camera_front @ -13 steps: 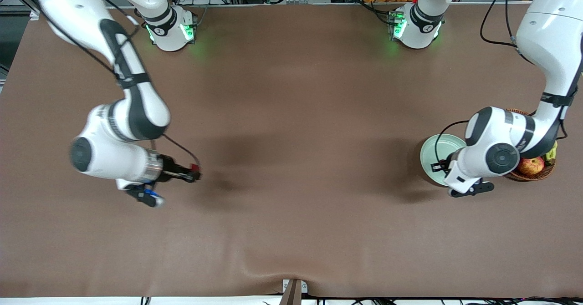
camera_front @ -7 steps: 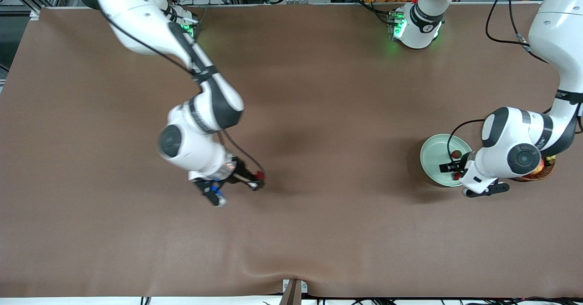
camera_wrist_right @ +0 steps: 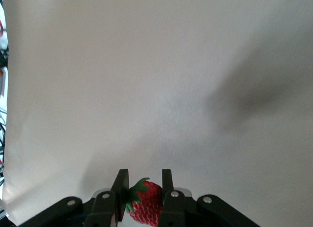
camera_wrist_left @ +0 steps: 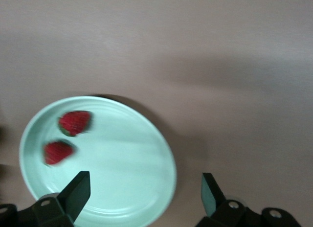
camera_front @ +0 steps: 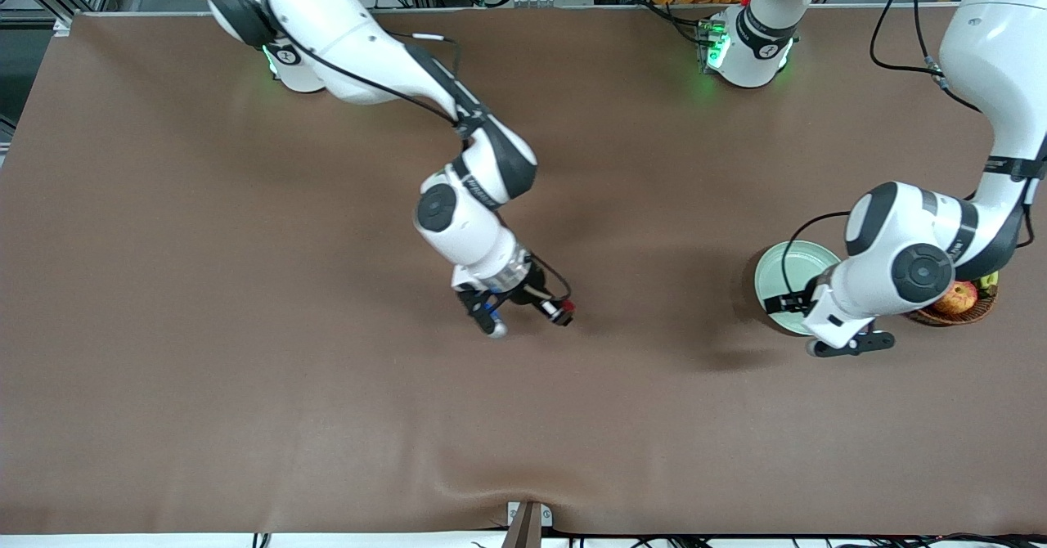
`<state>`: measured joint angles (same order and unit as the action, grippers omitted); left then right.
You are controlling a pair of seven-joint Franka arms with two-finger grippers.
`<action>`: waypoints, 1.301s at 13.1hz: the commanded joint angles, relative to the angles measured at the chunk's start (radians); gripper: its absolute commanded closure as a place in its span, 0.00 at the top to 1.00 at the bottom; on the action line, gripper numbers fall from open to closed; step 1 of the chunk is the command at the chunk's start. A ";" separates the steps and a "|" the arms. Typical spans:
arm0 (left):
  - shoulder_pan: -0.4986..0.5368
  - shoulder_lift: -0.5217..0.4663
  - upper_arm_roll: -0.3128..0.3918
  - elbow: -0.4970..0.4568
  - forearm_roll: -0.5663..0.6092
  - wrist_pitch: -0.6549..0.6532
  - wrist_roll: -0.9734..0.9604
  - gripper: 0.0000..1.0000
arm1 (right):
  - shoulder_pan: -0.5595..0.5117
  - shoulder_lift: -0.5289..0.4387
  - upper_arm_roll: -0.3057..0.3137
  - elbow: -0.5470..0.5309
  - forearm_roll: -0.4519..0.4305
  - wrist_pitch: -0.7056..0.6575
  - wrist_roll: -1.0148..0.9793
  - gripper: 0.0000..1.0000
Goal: Collect all strawberries into plate
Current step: 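Carry the third strawberry to mid-table and release it with the right gripper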
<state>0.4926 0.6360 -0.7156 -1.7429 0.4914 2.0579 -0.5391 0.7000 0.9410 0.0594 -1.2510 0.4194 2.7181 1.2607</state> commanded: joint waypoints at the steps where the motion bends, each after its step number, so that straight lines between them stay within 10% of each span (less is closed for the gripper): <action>1: -0.072 0.001 -0.005 0.003 0.010 0.001 -0.108 1.00 | 0.059 0.076 -0.010 0.073 0.021 0.064 0.032 0.00; 3: -0.114 0.028 -0.005 0.005 0.012 0.028 -0.153 1.00 | 0.090 0.093 -0.010 0.073 0.021 0.078 0.034 0.19; 4: -0.133 0.040 -0.005 0.003 0.010 0.053 -0.173 1.00 | 0.098 0.093 -0.010 0.071 0.021 0.077 0.034 0.46; 5: -0.147 0.057 -0.004 0.003 0.012 0.068 -0.203 1.00 | 0.110 0.091 -0.013 0.067 0.010 0.075 0.032 0.99; 11: -0.230 0.097 -0.001 -0.001 0.012 0.128 -0.338 1.00 | 0.059 0.056 -0.018 0.061 0.009 0.031 0.017 1.00; 17: -0.353 0.171 0.001 0.072 -0.002 0.191 -0.517 1.00 | -0.105 -0.077 -0.018 0.062 -0.001 -0.346 -0.098 1.00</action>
<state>0.1989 0.7525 -0.7170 -1.7252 0.4902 2.2247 -0.9708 0.6450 0.9242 0.0274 -1.1679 0.4171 2.4671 1.2152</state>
